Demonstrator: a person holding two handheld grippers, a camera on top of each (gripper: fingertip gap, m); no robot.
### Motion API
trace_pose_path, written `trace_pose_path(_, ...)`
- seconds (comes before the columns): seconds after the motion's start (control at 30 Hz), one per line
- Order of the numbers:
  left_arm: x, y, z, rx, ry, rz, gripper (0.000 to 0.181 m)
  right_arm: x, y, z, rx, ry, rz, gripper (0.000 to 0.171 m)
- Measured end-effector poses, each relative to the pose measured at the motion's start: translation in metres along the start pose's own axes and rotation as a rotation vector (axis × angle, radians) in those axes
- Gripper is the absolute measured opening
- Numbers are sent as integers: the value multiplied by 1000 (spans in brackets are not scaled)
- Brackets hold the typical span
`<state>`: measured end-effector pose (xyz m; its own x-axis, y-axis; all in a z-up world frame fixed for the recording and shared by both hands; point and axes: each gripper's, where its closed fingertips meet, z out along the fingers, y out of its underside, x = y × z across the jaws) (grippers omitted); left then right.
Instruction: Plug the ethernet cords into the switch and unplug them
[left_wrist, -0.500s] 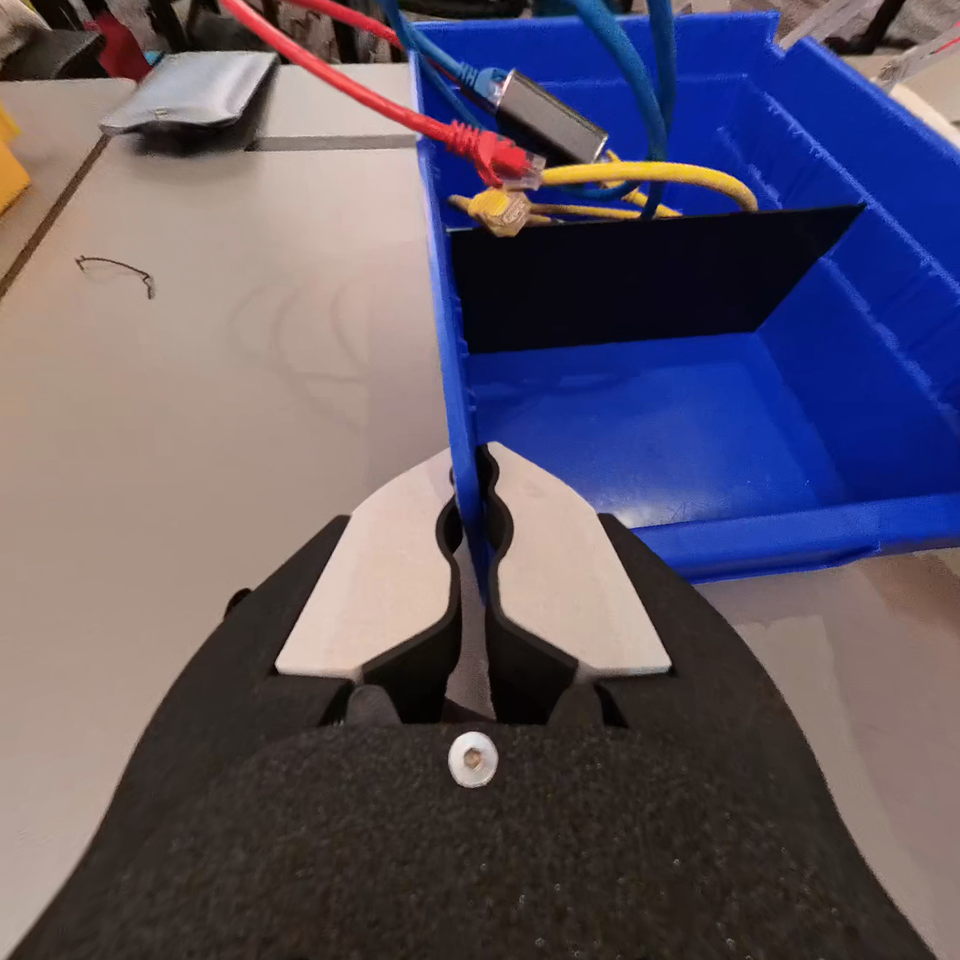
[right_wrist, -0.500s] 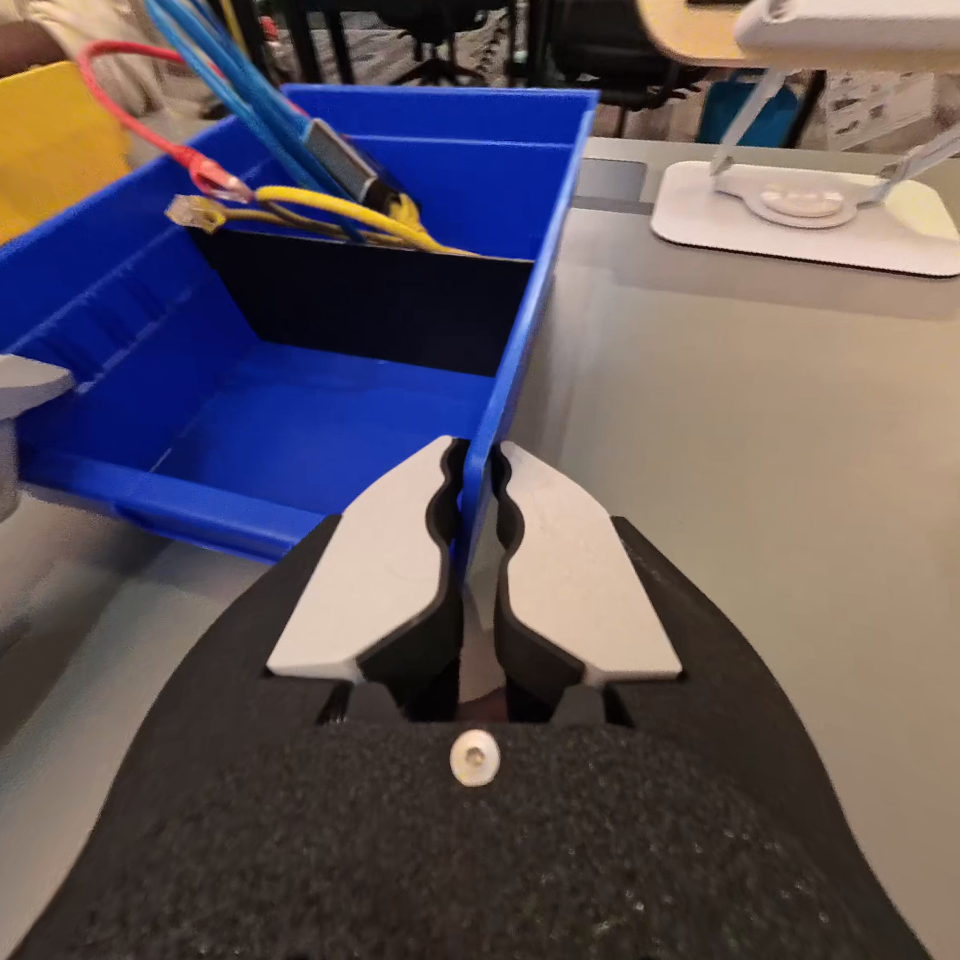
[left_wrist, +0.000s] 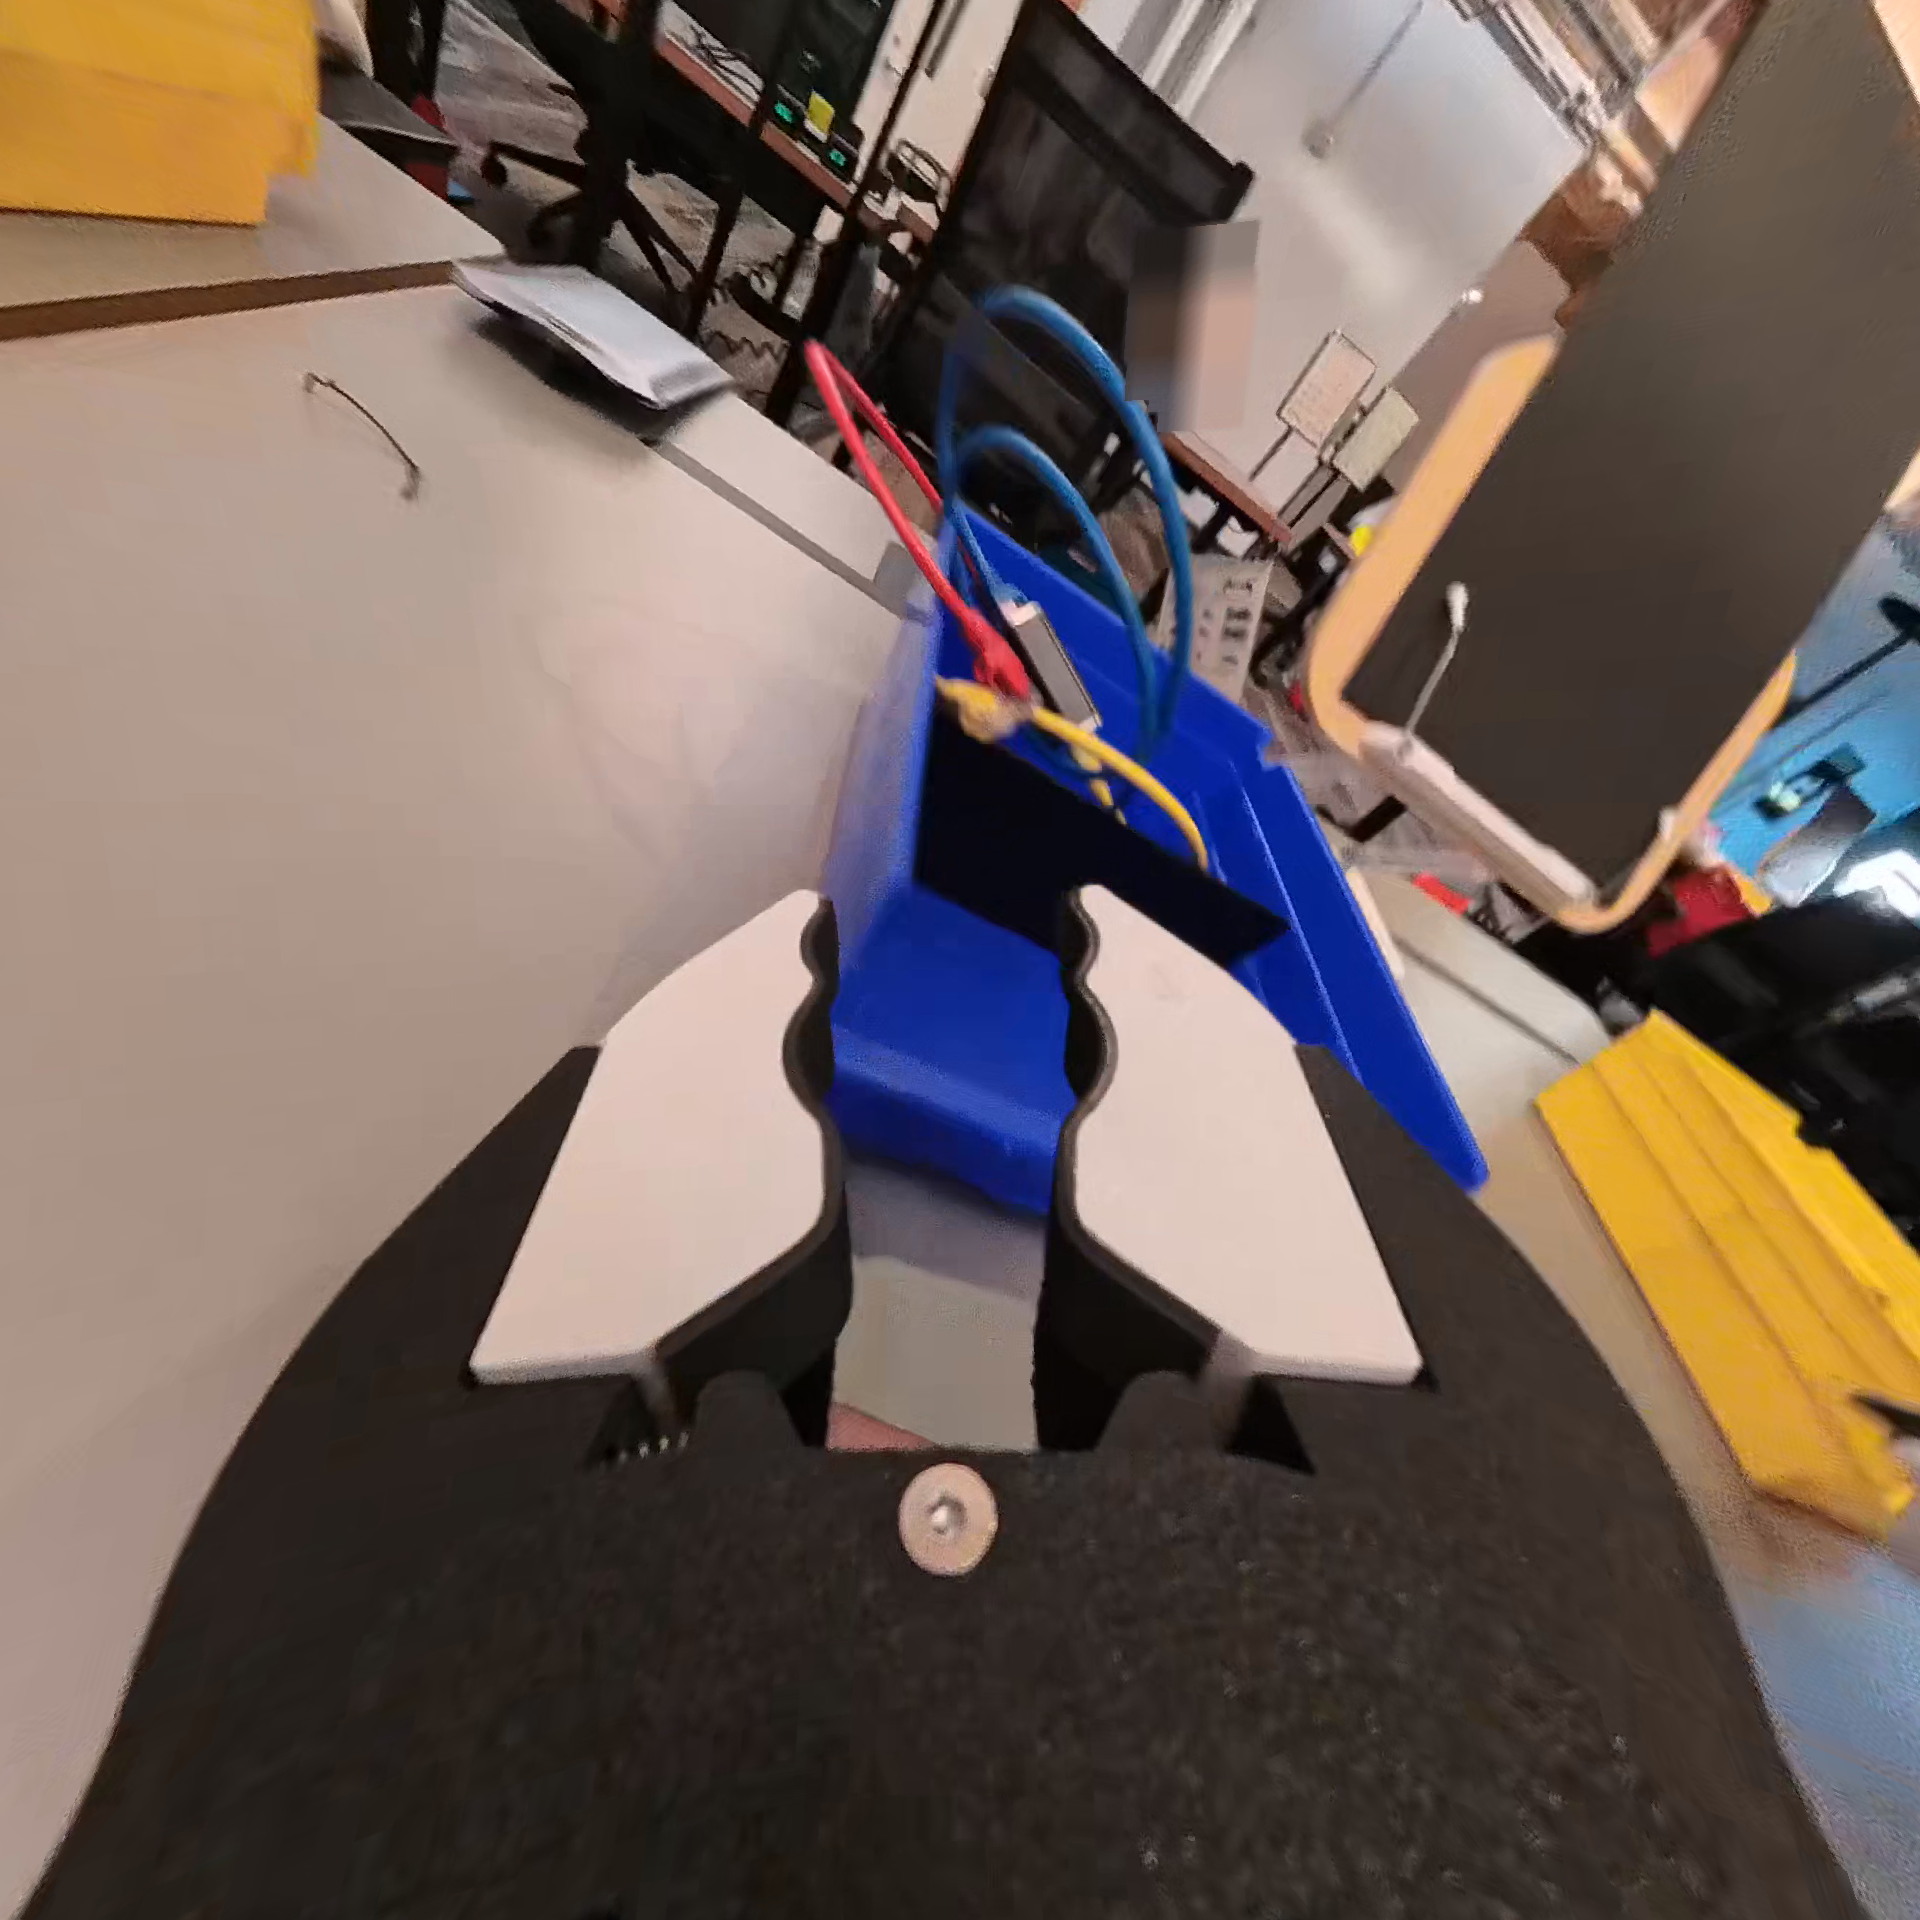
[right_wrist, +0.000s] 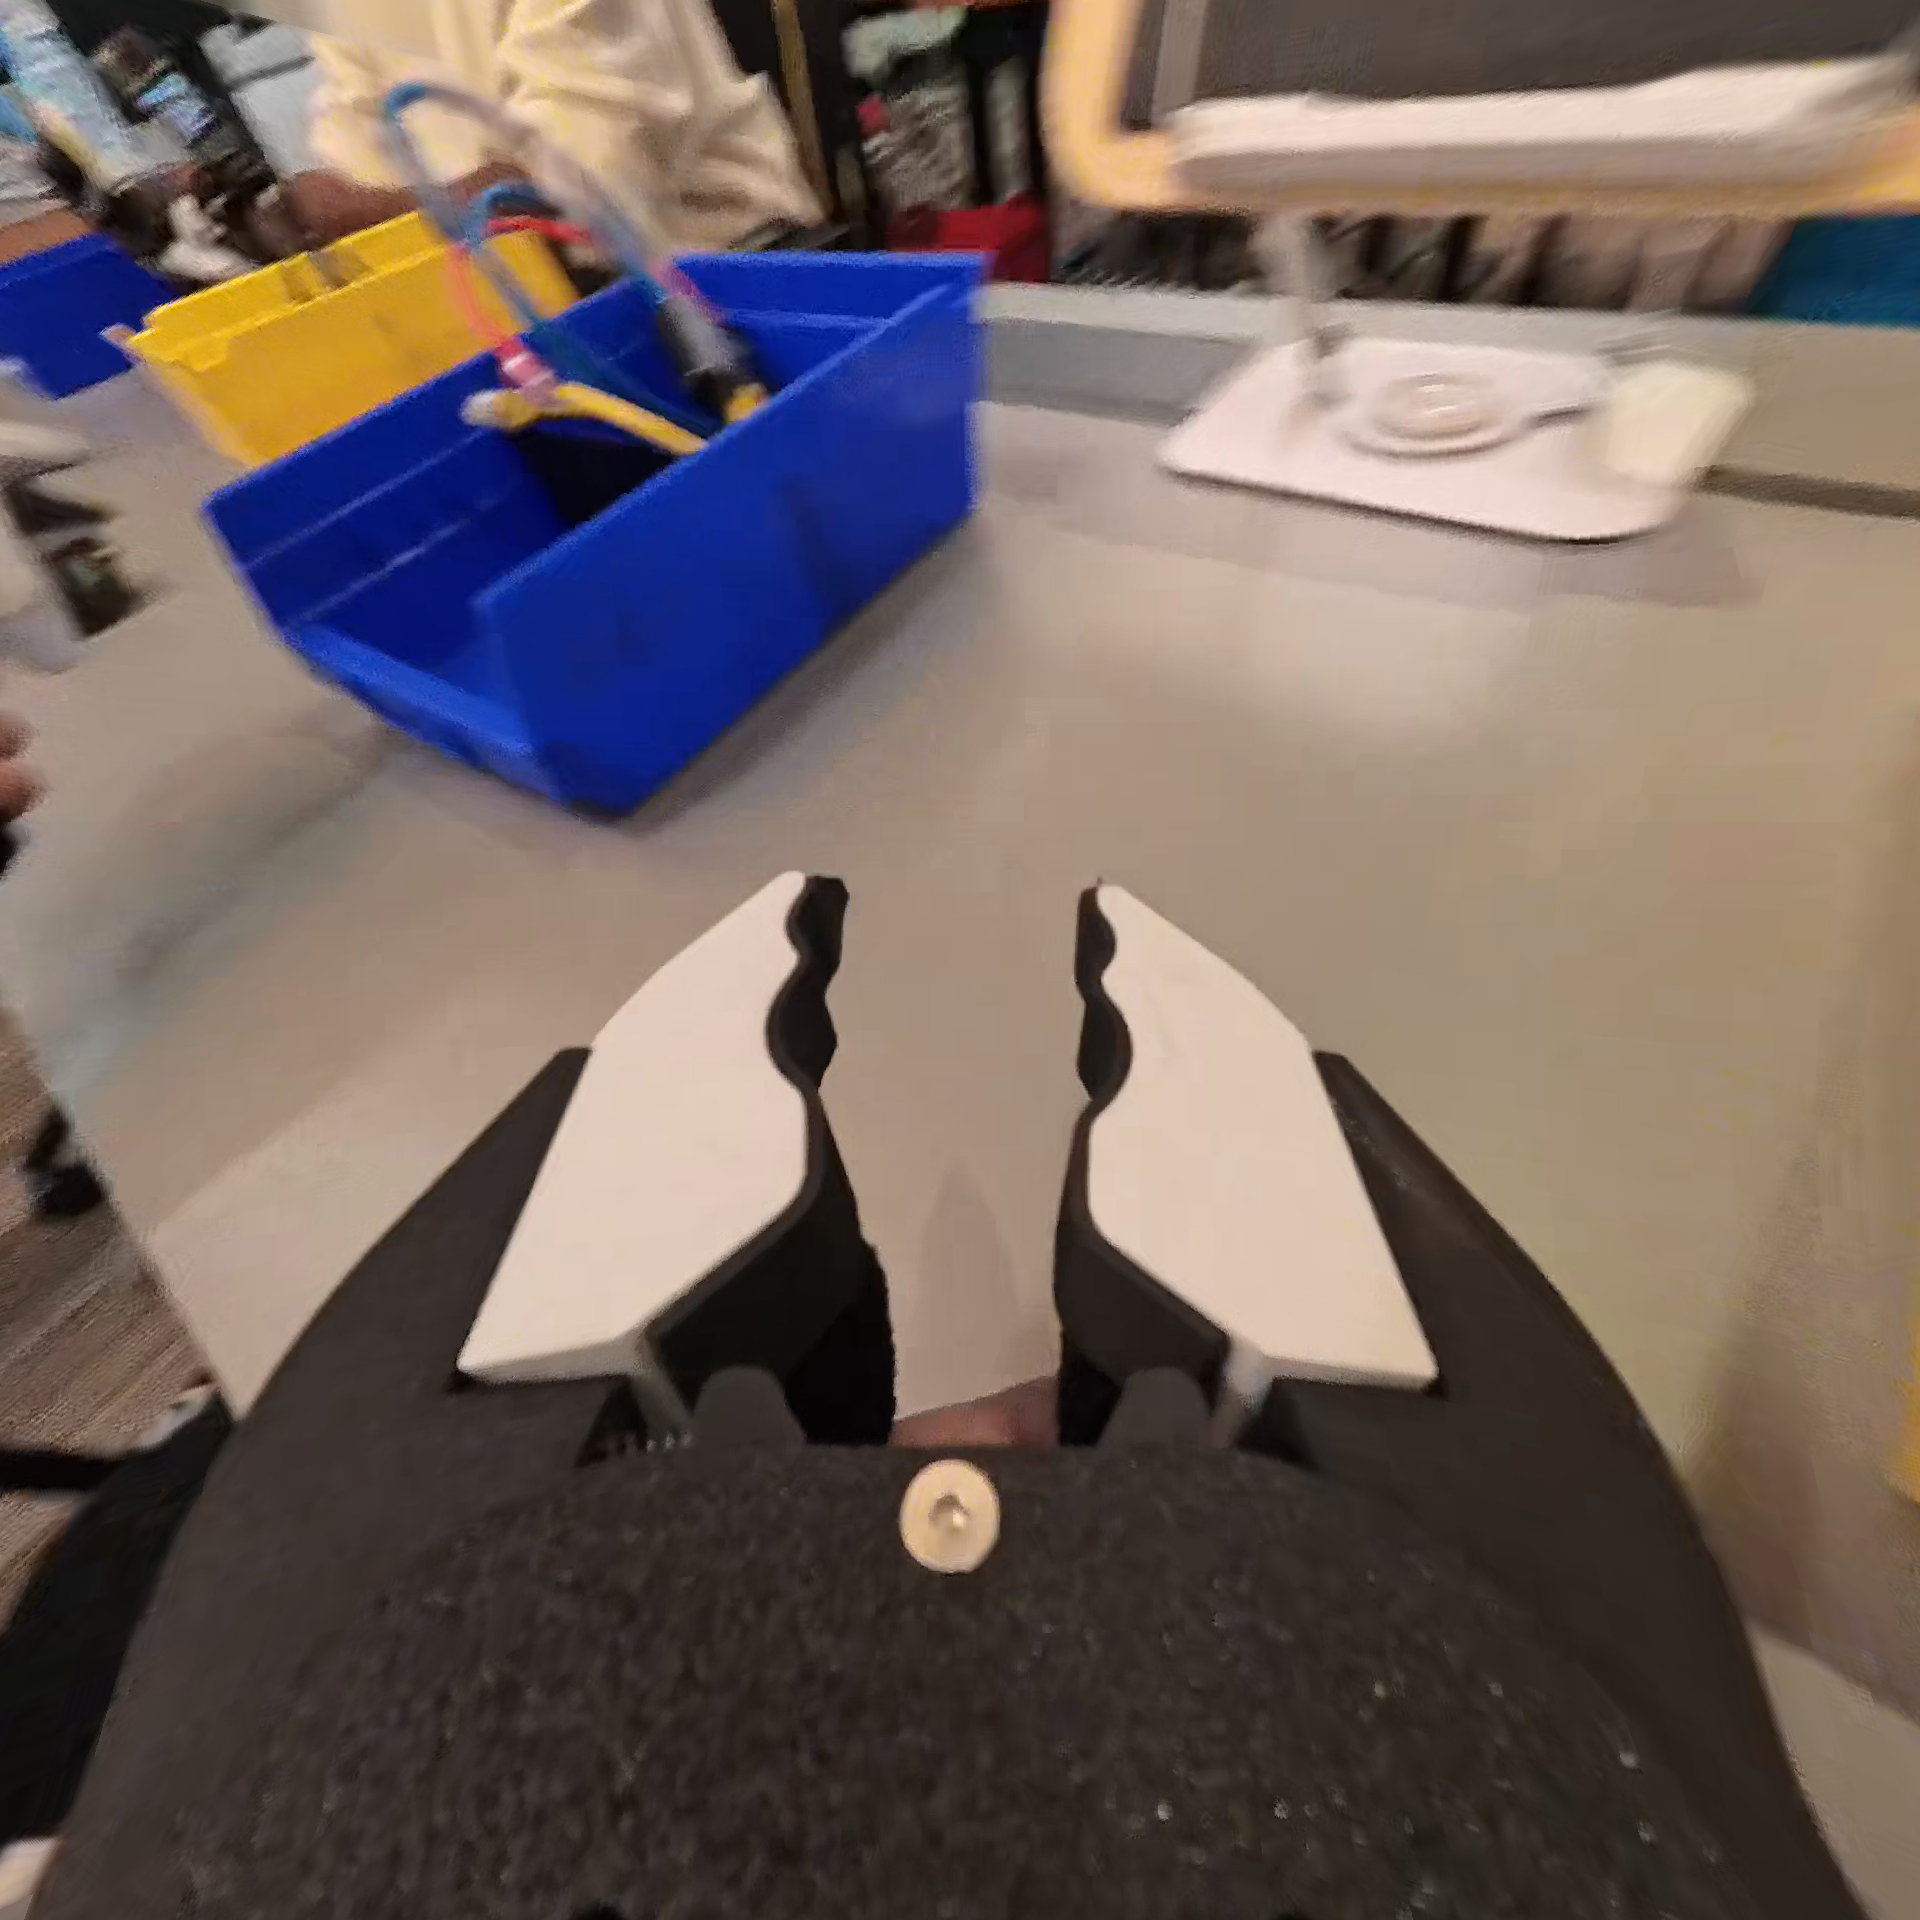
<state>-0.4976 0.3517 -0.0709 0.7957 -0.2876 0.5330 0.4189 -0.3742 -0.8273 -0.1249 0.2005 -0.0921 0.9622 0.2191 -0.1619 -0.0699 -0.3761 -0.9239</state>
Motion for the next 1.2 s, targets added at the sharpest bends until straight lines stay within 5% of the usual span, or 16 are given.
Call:
trace_pose_path(0.2, 64, 88, -18, -193, 140, 216, 41, 148, 29, -125, 171, 343, 119, 47)
trace_pose_path(0.37, 76, 105, -4, -268, 137, 499, 43, 220, 45, -180, 183, 550, 212, 47)
trace_pose_path(0.7, 85, 113, 1, -236, 112, 653, 43, 200, 60, -146, 31, 530, 55, 42)
trace_pose_path(0.83, 111, 124, 2, -289, 275, 548, 44, 190, 59, -134, 29, 483, 72, 40)
trace_pose_path(0.93, 156, 95, 5, -252, 474, 516, 48, 186, 59, -130, 31, 453, 93, 40)
trace_pose_path(1.03, 189, 35, 26, -199, 575, 756, 51, 184, 59, -128, 30, 440, 85, 40)
trace_pose_path(1.2, 179, -5, 114, -646, 485, 1047, 56, 184, 58, -126, 29, 420, 91, 40)
